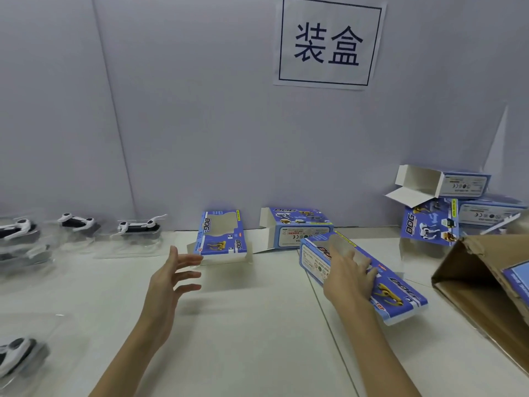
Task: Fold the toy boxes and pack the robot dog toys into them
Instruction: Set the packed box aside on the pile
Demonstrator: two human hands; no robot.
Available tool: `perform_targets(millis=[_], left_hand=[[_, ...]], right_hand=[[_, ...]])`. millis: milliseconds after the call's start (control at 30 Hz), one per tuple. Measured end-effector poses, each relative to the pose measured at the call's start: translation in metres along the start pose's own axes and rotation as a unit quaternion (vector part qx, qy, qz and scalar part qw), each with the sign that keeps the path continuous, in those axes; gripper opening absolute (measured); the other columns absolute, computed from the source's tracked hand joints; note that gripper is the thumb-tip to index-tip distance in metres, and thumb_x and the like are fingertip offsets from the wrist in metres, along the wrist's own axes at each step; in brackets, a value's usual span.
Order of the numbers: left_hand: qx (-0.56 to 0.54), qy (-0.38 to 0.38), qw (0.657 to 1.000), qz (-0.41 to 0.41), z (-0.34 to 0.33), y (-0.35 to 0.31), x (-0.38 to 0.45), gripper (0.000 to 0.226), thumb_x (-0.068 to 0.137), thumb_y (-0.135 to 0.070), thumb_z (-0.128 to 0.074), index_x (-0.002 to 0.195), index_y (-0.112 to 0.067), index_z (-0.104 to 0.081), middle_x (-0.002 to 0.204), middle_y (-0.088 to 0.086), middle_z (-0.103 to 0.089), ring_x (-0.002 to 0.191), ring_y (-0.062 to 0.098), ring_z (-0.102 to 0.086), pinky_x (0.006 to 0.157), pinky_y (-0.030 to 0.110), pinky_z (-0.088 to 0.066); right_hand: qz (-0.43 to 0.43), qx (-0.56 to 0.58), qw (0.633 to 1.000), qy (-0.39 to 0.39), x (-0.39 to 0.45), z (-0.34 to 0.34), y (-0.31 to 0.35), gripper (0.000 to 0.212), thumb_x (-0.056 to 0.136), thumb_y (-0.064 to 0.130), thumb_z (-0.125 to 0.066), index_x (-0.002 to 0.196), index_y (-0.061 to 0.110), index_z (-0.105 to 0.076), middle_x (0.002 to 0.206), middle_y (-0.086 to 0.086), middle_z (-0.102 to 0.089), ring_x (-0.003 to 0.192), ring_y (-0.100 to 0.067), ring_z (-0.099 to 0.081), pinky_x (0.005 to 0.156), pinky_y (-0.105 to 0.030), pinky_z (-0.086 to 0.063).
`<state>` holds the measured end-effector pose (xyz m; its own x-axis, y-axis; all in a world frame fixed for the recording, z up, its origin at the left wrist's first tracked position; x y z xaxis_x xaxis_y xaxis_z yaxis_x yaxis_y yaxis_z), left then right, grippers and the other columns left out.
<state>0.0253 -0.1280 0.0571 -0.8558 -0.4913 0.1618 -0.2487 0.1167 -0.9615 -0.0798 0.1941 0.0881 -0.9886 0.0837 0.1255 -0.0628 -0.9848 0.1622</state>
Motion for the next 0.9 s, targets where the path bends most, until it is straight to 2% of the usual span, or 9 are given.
perform_targets(millis=[67, 200, 333, 433, 533, 633, 700, 800, 900], left_hand=[[0.001, 0.002, 1.000, 0.001, 0.000, 0.001, 0.001, 0.063, 0.097, -0.062, -0.045, 0.105, -0.008, -0.076, 0.109, 0.007, -0.076, 0.090, 0.026, -0.068, 0.079, 0.043, -0.054], [0.006, 0.011, 1.000, -0.005, 0.000, 0.001, 0.002, 0.055, 0.095, -0.061, -0.050, 0.097, -0.015, -0.080, 0.108, 0.009, -0.076, 0.087, 0.025, -0.070, 0.079, 0.044, -0.055], [0.023, 0.033, 0.999, -0.024, -0.006, -0.003, -0.002, 0.045, 0.091, -0.056, -0.060, 0.098, -0.017, -0.079, 0.112, 0.009, -0.075, 0.088, 0.025, -0.071, 0.076, 0.041, -0.058], [0.018, 0.071, 0.997, -0.010, -0.014, -0.003, -0.006, 0.050, 0.090, -0.059, -0.061, 0.116, -0.019, -0.076, 0.122, 0.011, -0.073, 0.100, 0.028, -0.074, 0.072, 0.037, -0.062], [-0.086, 0.133, 0.982, 0.104, -0.023, 0.001, -0.010, 0.071, 0.091, -0.078, -0.038, 0.139, -0.032, -0.062, 0.128, 0.020, -0.070, 0.111, 0.048, -0.070, 0.065, 0.046, -0.063], [-0.174, 0.159, 0.960, 0.152, -0.020, -0.001, -0.010, 0.094, 0.078, -0.095, -0.024, 0.144, -0.038, -0.057, 0.134, 0.016, -0.069, 0.117, 0.048, -0.067, 0.068, 0.051, -0.063], [-0.210, 0.145, 0.954, 0.159, -0.012, -0.003, -0.008, 0.100, 0.073, -0.098, -0.032, 0.144, -0.033, -0.060, 0.139, 0.009, -0.067, 0.124, 0.041, -0.066, 0.088, 0.062, -0.059], [-0.182, 0.120, 0.962, 0.164, -0.006, 0.000, -0.007, 0.093, 0.077, -0.086, -0.055, 0.136, -0.015, -0.066, 0.136, 0.011, -0.067, 0.118, 0.034, -0.069, 0.100, 0.057, -0.054], [-0.113, 0.159, 0.969, 0.152, -0.019, 0.002, -0.014, 0.041, 0.087, -0.055, -0.063, 0.110, -0.026, -0.081, 0.112, 0.006, -0.078, 0.090, 0.022, -0.078, 0.064, 0.031, -0.061]], right_hand=[[0.015, 0.043, 0.999, -0.029, -0.003, 0.006, 0.004, 0.065, 0.095, 0.019, -0.071, 0.149, 0.026, -0.036, 0.149, -0.014, -0.043, 0.143, -0.044, -0.038, 0.114, -0.055, -0.041], [0.088, 0.267, 0.948, -0.149, -0.011, 0.026, 0.018, 0.069, 0.105, 0.014, -0.055, 0.163, 0.029, -0.021, 0.158, -0.006, -0.044, 0.129, -0.036, -0.055, 0.089, -0.046, -0.055], [0.221, 0.363, 0.881, -0.208, -0.028, 0.033, 0.042, 0.060, 0.110, 0.021, -0.048, 0.163, 0.037, -0.025, 0.157, 0.009, -0.047, 0.129, -0.019, -0.058, 0.093, -0.044, -0.058], [0.324, 0.470, 0.813, -0.117, -0.039, 0.026, 0.062, 0.060, 0.108, 0.021, -0.053, 0.159, 0.044, -0.033, 0.147, 0.026, -0.053, 0.131, 0.002, -0.055, 0.099, -0.025, -0.055], [0.405, 0.514, 0.756, -0.020, -0.050, 0.024, 0.079, 0.058, 0.106, 0.018, -0.059, 0.154, 0.045, -0.043, 0.146, 0.025, -0.056, 0.137, 0.000, -0.052, 0.107, -0.025, -0.050], [0.480, 0.392, 0.782, -0.064, -0.058, 0.023, 0.089, 0.060, 0.102, 0.006, -0.062, 0.148, 0.043, -0.053, 0.156, 0.025, -0.046, 0.149, 0.001, -0.035, 0.129, -0.042, -0.015], [0.482, 0.346, 0.800, -0.092, -0.056, 0.023, 0.088, 0.066, 0.097, -0.006, -0.060, 0.140, 0.043, -0.061, 0.159, 0.021, -0.042, 0.152, 0.002, -0.029, 0.129, -0.049, -0.002], [0.450, 0.360, 0.810, -0.107, -0.054, 0.022, 0.086, 0.068, 0.094, -0.014, -0.057, 0.129, 0.042, -0.070, 0.165, 0.012, -0.035, 0.156, -0.002, -0.022, 0.129, -0.043, -0.009], [0.407, 0.447, 0.792, -0.087, -0.055, 0.021, 0.086, 0.055, 0.101, -0.005, -0.059, 0.129, 0.041, -0.070, 0.168, 0.013, -0.028, 0.155, -0.001, -0.021, 0.119, -0.029, -0.035]])
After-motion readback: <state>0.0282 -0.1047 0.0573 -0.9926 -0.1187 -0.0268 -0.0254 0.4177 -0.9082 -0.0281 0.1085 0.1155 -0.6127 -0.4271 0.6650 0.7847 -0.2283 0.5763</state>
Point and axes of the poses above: each hand's wrist, its own x-axis towards the middle knuckle, its own z-axis out of the back of the hand, y = z × x, the point moved 5 cm from there along x, towards the middle knuckle
